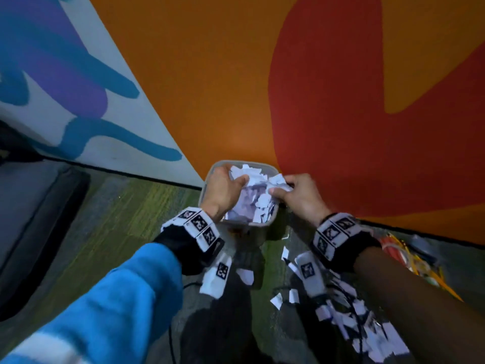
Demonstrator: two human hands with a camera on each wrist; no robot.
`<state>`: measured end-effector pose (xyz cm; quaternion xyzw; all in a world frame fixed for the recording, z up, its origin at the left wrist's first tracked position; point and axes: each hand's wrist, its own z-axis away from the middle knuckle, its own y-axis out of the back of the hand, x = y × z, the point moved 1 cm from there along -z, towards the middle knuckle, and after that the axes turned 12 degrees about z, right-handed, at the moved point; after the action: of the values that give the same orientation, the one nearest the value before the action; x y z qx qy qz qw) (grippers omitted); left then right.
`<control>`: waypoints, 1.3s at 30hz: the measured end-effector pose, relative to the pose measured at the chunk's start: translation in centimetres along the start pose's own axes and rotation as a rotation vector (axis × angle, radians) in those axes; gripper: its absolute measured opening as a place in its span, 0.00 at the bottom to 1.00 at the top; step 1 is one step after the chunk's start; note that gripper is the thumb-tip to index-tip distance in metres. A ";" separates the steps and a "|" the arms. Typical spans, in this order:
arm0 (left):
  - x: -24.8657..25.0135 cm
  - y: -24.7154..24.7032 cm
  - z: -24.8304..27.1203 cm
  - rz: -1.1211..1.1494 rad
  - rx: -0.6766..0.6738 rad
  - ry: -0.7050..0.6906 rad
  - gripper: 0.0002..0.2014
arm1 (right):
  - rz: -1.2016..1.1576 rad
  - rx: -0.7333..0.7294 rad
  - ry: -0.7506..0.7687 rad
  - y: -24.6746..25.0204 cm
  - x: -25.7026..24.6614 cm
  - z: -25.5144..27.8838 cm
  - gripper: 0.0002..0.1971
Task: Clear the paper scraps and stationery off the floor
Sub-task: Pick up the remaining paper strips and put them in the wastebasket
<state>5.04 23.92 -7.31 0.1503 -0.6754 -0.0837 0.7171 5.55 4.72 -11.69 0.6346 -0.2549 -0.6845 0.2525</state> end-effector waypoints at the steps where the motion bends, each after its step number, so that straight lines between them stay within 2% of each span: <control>1: -0.5 0.1 -0.7 -0.024 0.021 0.014 0.10 | 0.075 -0.029 0.021 -0.2 -1.2 -0.8 0.09; 3: -1.8 0.2 -1.6 -0.073 0.016 0.091 0.13 | 0.177 -0.068 0.035 -0.8 -3.6 -2.0 0.10; 5: -2.7 0.3 -2.1 -0.101 -0.068 0.192 0.16 | 0.245 -0.132 0.014 -1.6 -5.2 -2.9 0.10; 7: -2.9 0.7 -2.2 -0.160 -0.171 0.211 0.23 | 0.364 -0.228 0.013 -1.9 -6.0 -3.7 0.12; 10: -2.7 2.1 -2.4 -0.247 -0.176 0.146 0.25 | 0.468 -0.312 0.034 -1.7 -6.9 -4.4 0.16; 12: -2.5 3.0 -2.4 -0.238 -0.153 0.113 0.24 | 0.484 -0.318 0.048 -1.0 -7.2 -4.6 0.22; 17: -2.0 3.6 -1.9 -0.173 -0.130 0.056 0.20 | 0.517 -0.304 0.089 0.9 -7.9 -4.1 0.09; 20: -1.6 3.6 -1.6 -0.138 -0.091 0.011 0.17 | 0.484 -0.241 0.092 1.4 -8.3 -3.6 0.07; 23: -1.1 3.8 -1.2 -0.098 0.019 -0.050 0.14 | 0.487 -0.164 0.154 1.8 -9.1 -2.8 0.03; 26: -1.0 3.9 -0.9 -0.038 0.120 -0.100 0.14 | 0.472 -0.177 0.166 2.5 -9.7 -2.4 0.06; 30: -0.9 3.4 -0.4 -0.011 0.054 -0.092 0.18 | 0.508 -0.257 0.179 3.6 -10.3 -2.0 0.08; 33: -0.8 2.7 -0.6 -0.068 -0.106 -0.054 0.31 | 0.554 -0.330 0.187 4.4 -10.1 -1.7 0.09; 35: -0.8 2.2 -1.2 -0.154 -0.129 -0.052 0.36 | 0.577 -0.364 0.189 4.7 -9.7 -1.5 0.08; 37: -0.7 1.6 -1.8 -0.240 -0.075 -0.081 0.33 | 0.587 -0.374 0.202 5.0 -9.1 -1.2 0.07; 39: -0.9 1.1 -2.3 -0.262 -0.006 -0.127 0.24 | 0.562 -0.374 0.218 5.1 -8.4 -1.0 0.07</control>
<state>7.13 25.51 -7.88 0.2295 -0.6937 -0.1883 0.6563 7.18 6.49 -2.15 0.5518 -0.2612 -0.5513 0.5686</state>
